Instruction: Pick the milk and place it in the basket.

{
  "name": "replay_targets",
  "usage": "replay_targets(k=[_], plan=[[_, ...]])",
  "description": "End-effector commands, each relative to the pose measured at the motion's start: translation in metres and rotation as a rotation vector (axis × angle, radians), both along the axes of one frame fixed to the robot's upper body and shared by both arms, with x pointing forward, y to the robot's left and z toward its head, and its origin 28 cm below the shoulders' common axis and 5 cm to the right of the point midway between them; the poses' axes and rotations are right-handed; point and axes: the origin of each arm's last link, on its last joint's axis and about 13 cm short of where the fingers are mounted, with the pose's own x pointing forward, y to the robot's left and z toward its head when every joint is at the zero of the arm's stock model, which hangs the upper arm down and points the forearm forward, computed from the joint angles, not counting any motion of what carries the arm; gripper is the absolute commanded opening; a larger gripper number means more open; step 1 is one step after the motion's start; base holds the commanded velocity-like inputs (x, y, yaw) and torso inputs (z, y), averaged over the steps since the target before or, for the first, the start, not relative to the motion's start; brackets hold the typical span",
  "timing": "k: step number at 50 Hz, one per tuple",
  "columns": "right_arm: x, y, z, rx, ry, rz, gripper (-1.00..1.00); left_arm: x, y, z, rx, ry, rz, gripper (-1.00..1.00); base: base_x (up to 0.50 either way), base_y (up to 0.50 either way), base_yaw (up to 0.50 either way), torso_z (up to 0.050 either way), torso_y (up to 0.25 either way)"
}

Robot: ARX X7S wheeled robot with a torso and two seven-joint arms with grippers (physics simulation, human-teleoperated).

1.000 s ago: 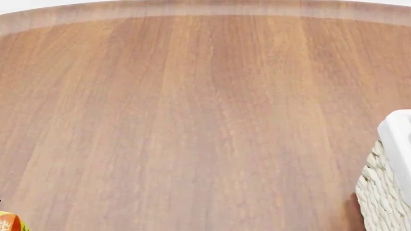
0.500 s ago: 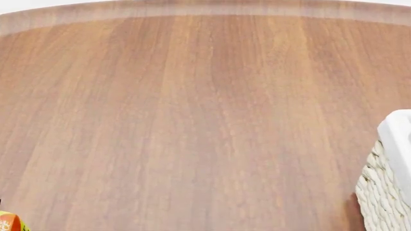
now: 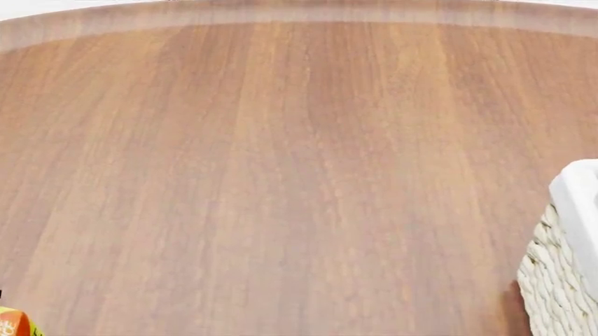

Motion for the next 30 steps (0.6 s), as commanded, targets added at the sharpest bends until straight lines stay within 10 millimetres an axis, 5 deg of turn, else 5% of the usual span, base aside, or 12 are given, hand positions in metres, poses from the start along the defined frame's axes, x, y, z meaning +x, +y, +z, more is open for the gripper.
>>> replay_targets(k=[1, 22, 23, 30], plan=[[0.0023, 0.0027, -0.0131, 0.049, 0.022, 0.018, -1.00, 0.0087, 0.0042, 0.0000, -0.014, -0.053, 0.041, 1.00, 0.00, 0.00, 0.00, 0.000, 0.000], [0.0053, 0.0025, -0.0163, 0.048, 0.017, 0.031, -1.00, 0.0093, 0.0043, 0.0012, -0.013, -0.057, 0.040, 1.00, 0.00, 0.00, 0.00, 0.000, 0.000], [0.0054, 0.0025, -0.0161, 0.046, 0.017, 0.030, 1.00, 0.0093, 0.0043, 0.0011, -0.012, -0.057, 0.040, 1.00, 0.00, 0.00, 0.00, 0.000, 0.000], [0.0056, 0.0019, -0.0140, 0.041, 0.011, 0.034, 1.00, 0.0092, 0.0039, 0.0012, -0.011, -0.057, 0.038, 1.00, 0.00, 0.00, 0.00, 0.000, 0.000]])
